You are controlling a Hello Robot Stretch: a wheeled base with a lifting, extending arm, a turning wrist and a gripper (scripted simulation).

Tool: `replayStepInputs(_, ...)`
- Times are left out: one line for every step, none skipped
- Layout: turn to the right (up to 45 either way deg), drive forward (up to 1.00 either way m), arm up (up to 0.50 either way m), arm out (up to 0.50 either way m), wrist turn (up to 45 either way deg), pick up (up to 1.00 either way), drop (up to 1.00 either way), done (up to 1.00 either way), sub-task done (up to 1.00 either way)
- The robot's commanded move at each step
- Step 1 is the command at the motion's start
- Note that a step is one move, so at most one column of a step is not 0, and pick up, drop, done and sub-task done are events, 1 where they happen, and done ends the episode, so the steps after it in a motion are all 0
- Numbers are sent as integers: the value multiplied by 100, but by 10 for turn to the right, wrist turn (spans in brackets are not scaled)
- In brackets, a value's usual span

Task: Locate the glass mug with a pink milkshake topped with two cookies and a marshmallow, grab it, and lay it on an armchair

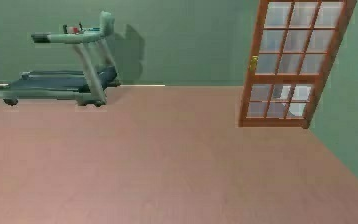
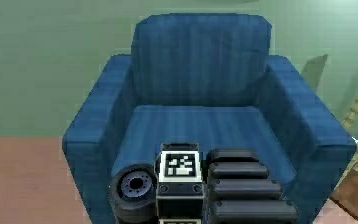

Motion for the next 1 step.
replayStepInputs(-270,0,0,0,0,0,0,0,0)
